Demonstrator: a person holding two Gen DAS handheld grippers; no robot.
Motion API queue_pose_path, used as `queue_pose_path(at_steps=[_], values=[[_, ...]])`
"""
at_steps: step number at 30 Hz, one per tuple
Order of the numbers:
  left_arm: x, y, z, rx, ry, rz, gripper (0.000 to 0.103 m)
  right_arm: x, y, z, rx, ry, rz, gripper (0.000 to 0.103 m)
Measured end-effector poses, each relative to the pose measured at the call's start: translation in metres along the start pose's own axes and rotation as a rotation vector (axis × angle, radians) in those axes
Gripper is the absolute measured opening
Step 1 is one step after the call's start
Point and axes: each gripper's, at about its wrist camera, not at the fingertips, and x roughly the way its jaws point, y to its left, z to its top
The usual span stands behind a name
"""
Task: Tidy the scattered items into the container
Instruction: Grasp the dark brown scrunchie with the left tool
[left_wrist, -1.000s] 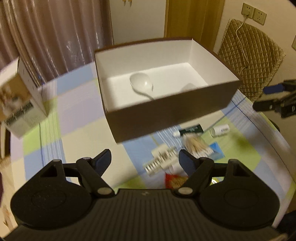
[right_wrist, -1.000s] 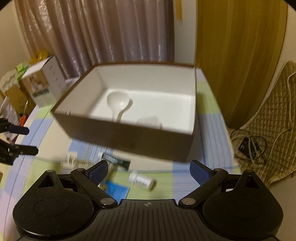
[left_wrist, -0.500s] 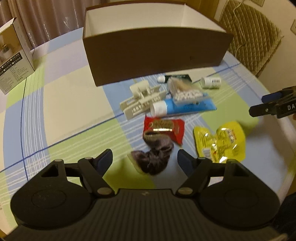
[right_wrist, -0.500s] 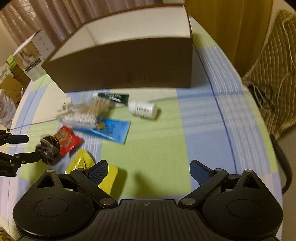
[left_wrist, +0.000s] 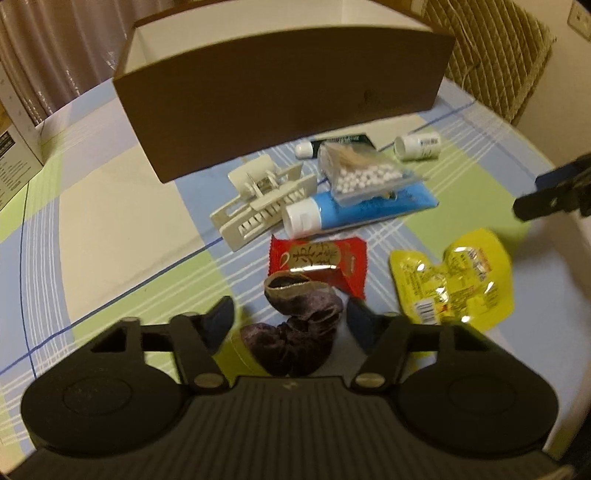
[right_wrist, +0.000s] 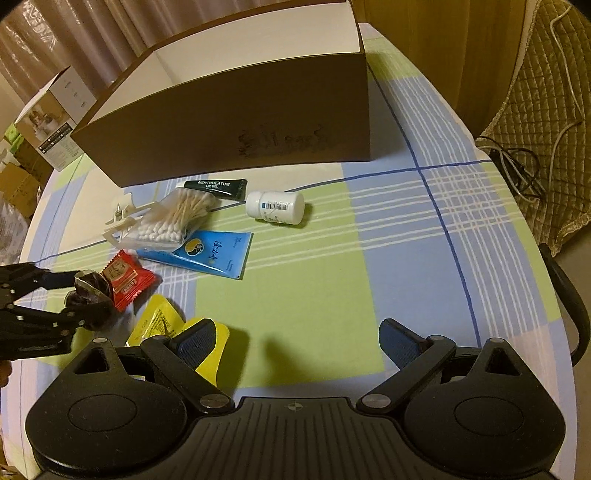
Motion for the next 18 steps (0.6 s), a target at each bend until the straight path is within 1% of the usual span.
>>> queue_pose_path(at_steps=[1,2,4,6,9,12,15,17,18], values=[[0.001,-0.001,-0.001,0.009,0.002,0.000,0.039,0.000,0.000,0.000,-0.007,-0.003,0.004,0.100],[0.002,-0.001,-0.003,0.016,0.002,-0.001,0.036,-0.001,0.001,-0.001,-0.017,-0.008,0.009,0.100],[0.001,-0.001,-0.007,0.027,-0.002,-0.014,0.025,-0.002,0.004,-0.001,-0.046,-0.019,0.023,0.100],[-0.002,0.002,-0.010,0.020,0.002,-0.028,0.018,-0.003,0.009,-0.001,-0.086,-0.027,0.042,0.100],[-0.009,0.007,-0.017,0.002,0.005,-0.027,0.016,-0.003,0.020,-0.001,-0.174,-0.029,0.098,0.100],[-0.016,0.014,-0.026,-0.024,0.011,-0.016,0.016,-0.001,0.038,-0.005,-0.308,-0.007,0.167,0.100],[-0.021,0.022,-0.036,-0.060,0.020,-0.002,0.016,0.009,0.057,-0.013,-0.450,0.035,0.221,0.100],[-0.025,0.025,-0.042,-0.082,0.021,0.004,0.016,0.020,0.062,-0.017,-0.474,0.063,0.236,0.099],[-0.026,0.026,-0.044,-0.090,0.021,0.007,0.016,0.026,0.060,-0.017,-0.454,0.077,0.247,0.099]])
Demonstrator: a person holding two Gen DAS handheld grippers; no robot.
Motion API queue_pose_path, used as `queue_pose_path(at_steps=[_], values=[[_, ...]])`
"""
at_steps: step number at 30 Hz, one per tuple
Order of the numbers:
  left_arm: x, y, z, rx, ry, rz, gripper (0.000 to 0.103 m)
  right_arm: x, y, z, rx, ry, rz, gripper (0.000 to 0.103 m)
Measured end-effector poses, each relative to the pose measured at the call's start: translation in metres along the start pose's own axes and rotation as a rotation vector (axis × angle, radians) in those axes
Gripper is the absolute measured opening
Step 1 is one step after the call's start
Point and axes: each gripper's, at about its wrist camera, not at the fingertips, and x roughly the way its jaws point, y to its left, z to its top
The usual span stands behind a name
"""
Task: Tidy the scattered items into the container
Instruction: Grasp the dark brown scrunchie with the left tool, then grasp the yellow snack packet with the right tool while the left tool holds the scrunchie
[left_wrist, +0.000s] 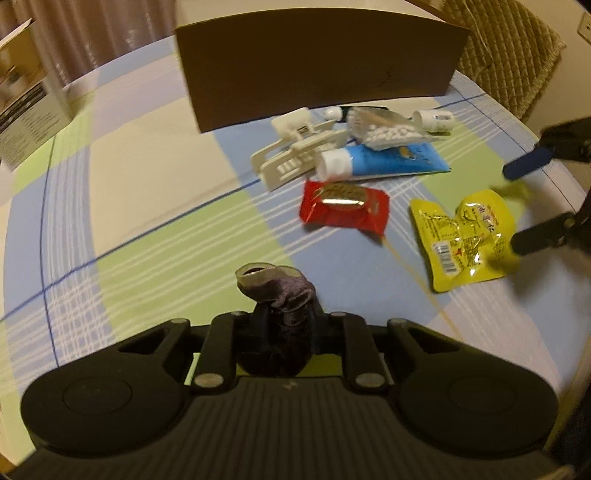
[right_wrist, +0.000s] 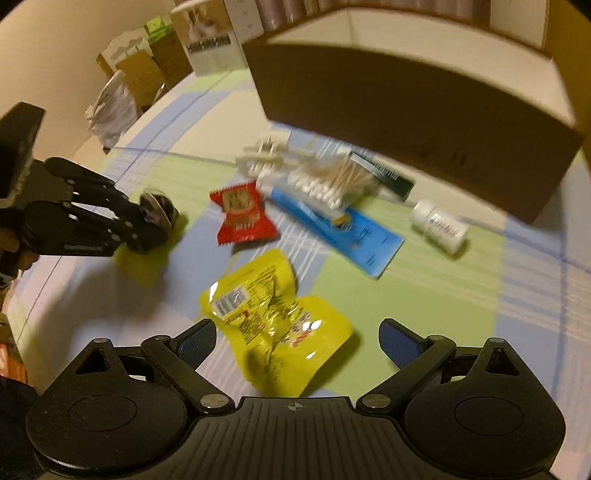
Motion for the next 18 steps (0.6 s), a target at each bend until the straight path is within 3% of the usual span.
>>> queue_pose_path(at_steps=[6,7,8,11,12,14,16,17,18], values=[[-0.006,0.005,-0.008,-0.051,-0.008,0.008,0.016,0.008,-0.021,-0.014,0.171,-0.024,0.054,0.097],[-0.006,0.005,-0.009,-0.057,-0.008,0.008,0.016,0.009,-0.025,-0.016,0.206,-0.033,0.079,0.077],[-0.006,0.005,-0.010,-0.061,-0.009,0.008,0.016,0.009,-0.029,-0.018,0.246,-0.040,0.106,0.066],[-0.006,0.005,-0.010,-0.068,-0.009,0.007,0.016,0.008,-0.046,-0.024,0.391,-0.100,0.181,0.065],[-0.006,0.005,-0.011,-0.066,-0.009,0.008,0.016,0.008,-0.052,-0.027,0.446,-0.121,0.222,0.060],[-0.006,0.005,-0.011,-0.066,-0.008,0.009,0.016,0.013,-0.061,-0.035,0.541,-0.142,0.325,0.023],[-0.007,0.005,-0.010,-0.070,-0.006,0.008,0.016,0.020,-0.068,-0.044,0.620,-0.149,0.402,0.020],[-0.007,0.005,-0.010,-0.072,-0.005,0.009,0.016,0.022,-0.070,-0.047,0.654,-0.158,0.435,0.008],[-0.007,0.006,-0.010,-0.075,-0.004,0.009,0.016,0.023,-0.071,-0.051,0.688,-0.172,0.471,0.005]])
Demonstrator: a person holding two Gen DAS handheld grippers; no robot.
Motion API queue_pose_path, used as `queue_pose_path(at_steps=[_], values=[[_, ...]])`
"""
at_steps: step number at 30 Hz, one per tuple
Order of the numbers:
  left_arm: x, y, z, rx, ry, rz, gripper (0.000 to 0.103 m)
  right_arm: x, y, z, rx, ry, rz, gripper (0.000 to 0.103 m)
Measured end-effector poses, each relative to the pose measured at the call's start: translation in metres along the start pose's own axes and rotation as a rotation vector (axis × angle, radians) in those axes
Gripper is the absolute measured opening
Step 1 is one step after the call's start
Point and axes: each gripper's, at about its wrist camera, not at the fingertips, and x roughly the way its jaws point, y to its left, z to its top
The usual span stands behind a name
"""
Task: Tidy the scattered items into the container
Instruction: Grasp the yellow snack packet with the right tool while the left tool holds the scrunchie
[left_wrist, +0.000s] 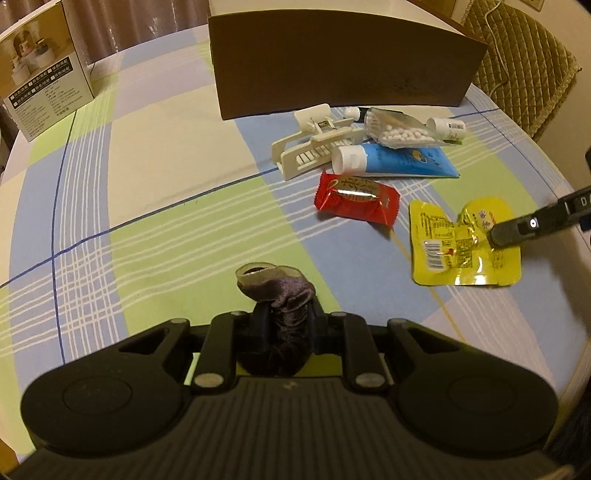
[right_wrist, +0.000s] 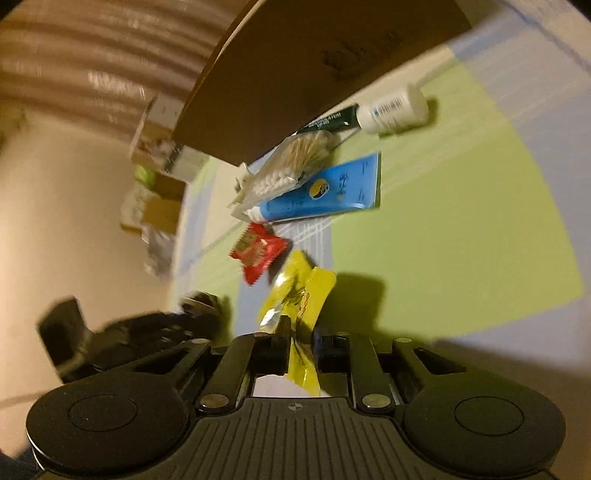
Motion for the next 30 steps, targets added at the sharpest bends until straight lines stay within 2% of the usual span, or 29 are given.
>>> queue_pose_path(at_steps=[1,4,8,12,30], values=[[-0.001,0.000,0.000,-0.003,0.001,0.001,0.016,-0.002,-0.002,-0.001,0.034,-0.015,0.037,0.004],[-0.003,0.001,0.001,-0.008,-0.002,-0.001,0.016,-0.006,-0.001,-0.001,0.076,-0.051,0.070,0.004],[-0.005,0.000,0.001,-0.013,-0.009,0.001,0.015,-0.017,0.009,0.005,0.072,-0.082,0.083,0.004],[-0.013,-0.001,0.003,-0.034,-0.032,-0.022,0.009,-0.033,0.019,0.012,0.059,-0.131,0.105,0.004],[-0.055,-0.014,0.039,0.012,-0.165,-0.030,0.009,-0.087,0.047,0.042,0.001,-0.323,0.068,0.004]])
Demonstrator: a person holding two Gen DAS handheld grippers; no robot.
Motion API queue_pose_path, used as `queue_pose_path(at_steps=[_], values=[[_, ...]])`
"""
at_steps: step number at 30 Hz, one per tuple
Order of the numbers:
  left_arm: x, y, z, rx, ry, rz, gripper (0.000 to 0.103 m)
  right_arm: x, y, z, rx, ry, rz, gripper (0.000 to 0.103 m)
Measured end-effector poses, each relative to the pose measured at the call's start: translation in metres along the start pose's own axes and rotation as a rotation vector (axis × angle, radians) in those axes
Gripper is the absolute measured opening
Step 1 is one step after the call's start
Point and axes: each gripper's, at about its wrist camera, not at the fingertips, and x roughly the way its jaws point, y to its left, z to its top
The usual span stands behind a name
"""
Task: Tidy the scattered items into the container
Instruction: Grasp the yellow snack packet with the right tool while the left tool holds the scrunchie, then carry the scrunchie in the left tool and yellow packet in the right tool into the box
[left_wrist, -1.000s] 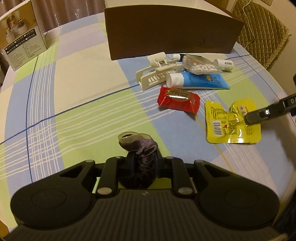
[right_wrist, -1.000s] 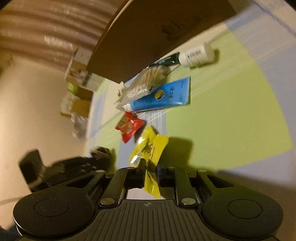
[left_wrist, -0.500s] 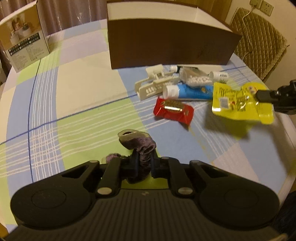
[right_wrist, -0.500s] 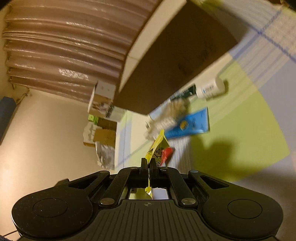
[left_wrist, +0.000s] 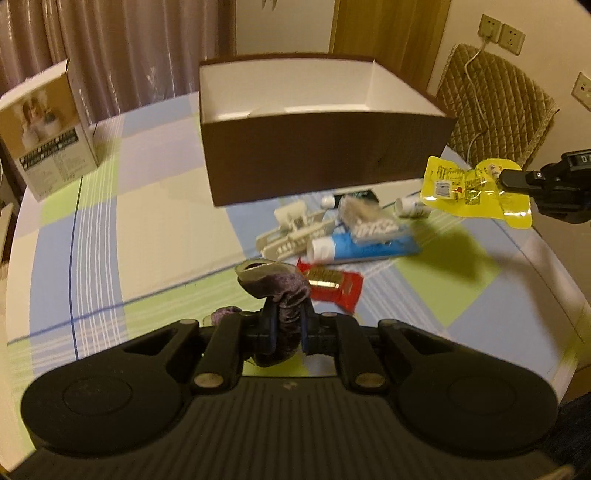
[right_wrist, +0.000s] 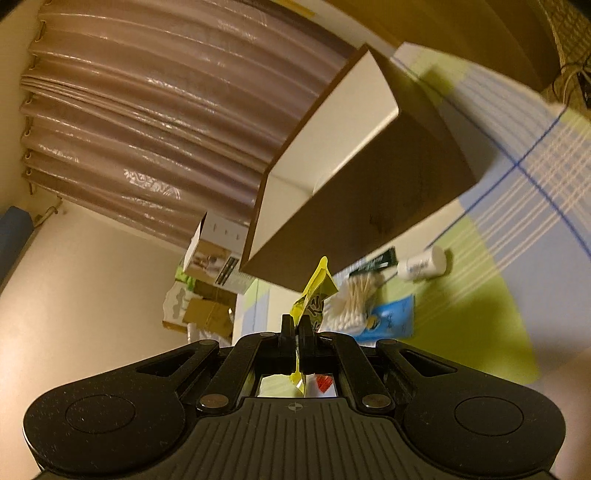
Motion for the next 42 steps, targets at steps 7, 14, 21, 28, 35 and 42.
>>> queue_pose_path(at_steps=[7,14,21,28,35,42], values=[[-0.006,-0.004,0.017,0.017,-0.036,-0.003,0.009,-0.012,0.004,0.014,-0.011,-0.065,-0.021,0.004],[-0.005,-0.001,0.046,0.038,-0.082,0.000,0.009,-0.021,0.011,0.027,-0.035,-0.104,-0.033,0.004],[0.002,0.003,0.085,0.052,-0.125,-0.019,0.009,-0.020,0.013,0.043,-0.012,-0.132,-0.012,0.004],[0.015,0.001,0.127,0.092,-0.158,-0.030,0.009,-0.017,0.024,0.068,-0.038,-0.171,-0.019,0.004],[0.041,0.003,0.165,0.121,-0.161,-0.030,0.009,0.002,0.031,0.098,-0.061,-0.201,-0.051,0.004],[0.072,0.006,0.192,0.141,-0.140,-0.040,0.009,0.027,0.034,0.125,-0.057,-0.214,-0.091,0.004]])
